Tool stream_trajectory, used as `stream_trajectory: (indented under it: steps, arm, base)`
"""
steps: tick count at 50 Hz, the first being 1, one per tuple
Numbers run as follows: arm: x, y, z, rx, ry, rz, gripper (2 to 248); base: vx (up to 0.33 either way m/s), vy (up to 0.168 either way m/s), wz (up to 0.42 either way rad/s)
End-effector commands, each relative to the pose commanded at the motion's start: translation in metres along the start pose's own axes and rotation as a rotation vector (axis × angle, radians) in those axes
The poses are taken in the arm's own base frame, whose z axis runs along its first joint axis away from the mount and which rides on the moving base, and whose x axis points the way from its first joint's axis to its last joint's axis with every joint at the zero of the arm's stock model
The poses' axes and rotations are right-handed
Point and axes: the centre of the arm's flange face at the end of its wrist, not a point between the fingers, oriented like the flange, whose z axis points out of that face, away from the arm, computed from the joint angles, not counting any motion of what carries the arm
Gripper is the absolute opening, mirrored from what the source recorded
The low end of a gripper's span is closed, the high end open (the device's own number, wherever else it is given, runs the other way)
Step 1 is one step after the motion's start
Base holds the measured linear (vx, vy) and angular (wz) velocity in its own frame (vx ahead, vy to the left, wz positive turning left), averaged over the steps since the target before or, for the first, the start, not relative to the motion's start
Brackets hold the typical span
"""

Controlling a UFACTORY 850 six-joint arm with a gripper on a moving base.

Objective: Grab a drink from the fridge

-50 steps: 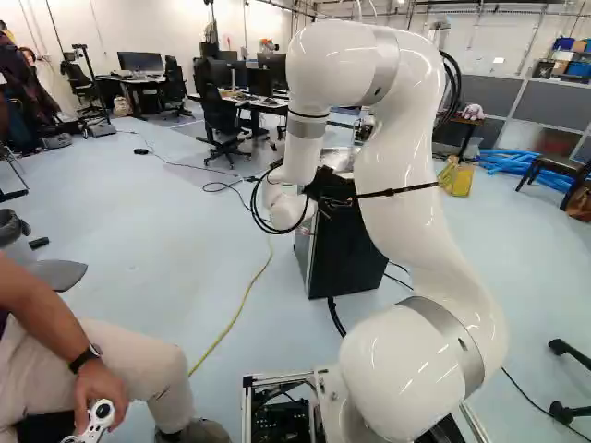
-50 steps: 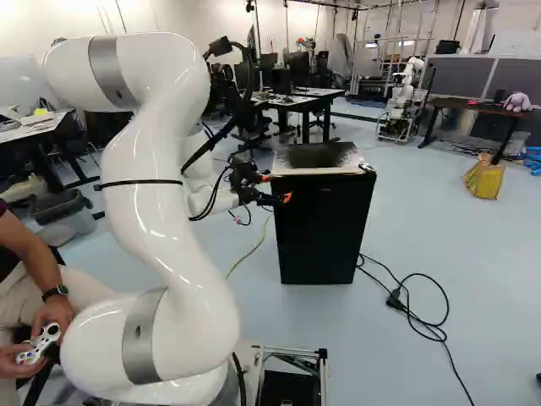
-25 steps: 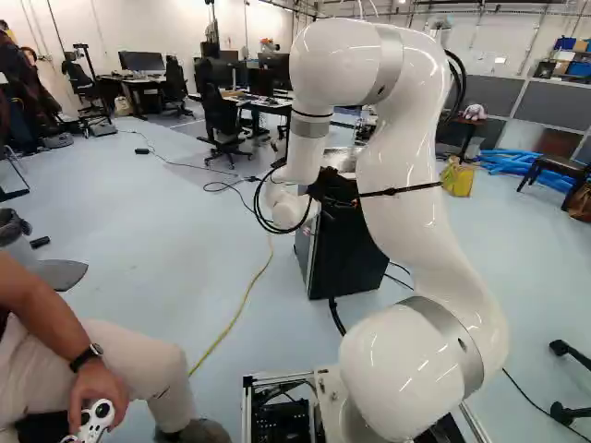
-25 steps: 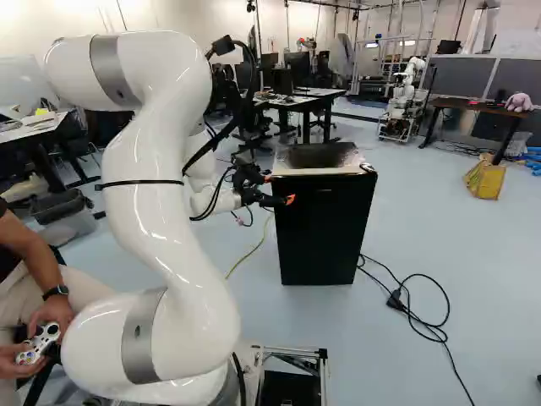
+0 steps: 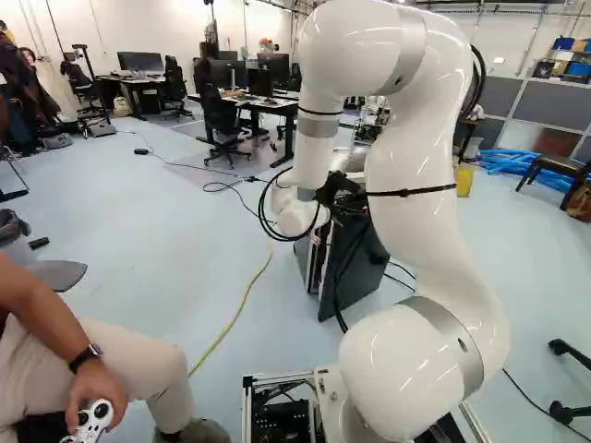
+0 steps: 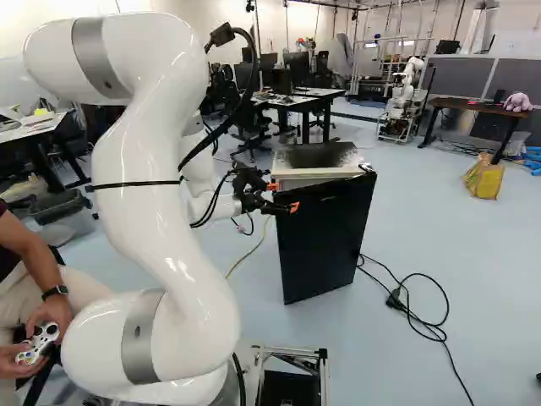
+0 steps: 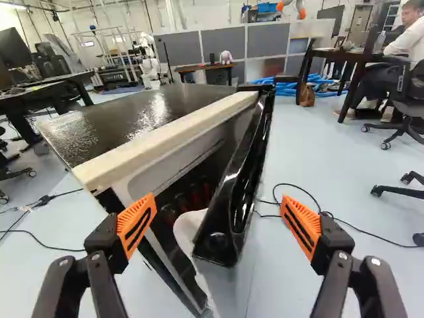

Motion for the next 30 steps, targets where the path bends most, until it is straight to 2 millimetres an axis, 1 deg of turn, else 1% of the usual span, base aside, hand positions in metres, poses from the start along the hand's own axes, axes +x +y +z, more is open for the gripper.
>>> stream_trajectory:
  steps: [30]
  arm:
    - [0.002, 0.057, -0.03, -0.039, -0.026, -0.046, 247]
  base:
    - [0.0, 0.0, 0.0]
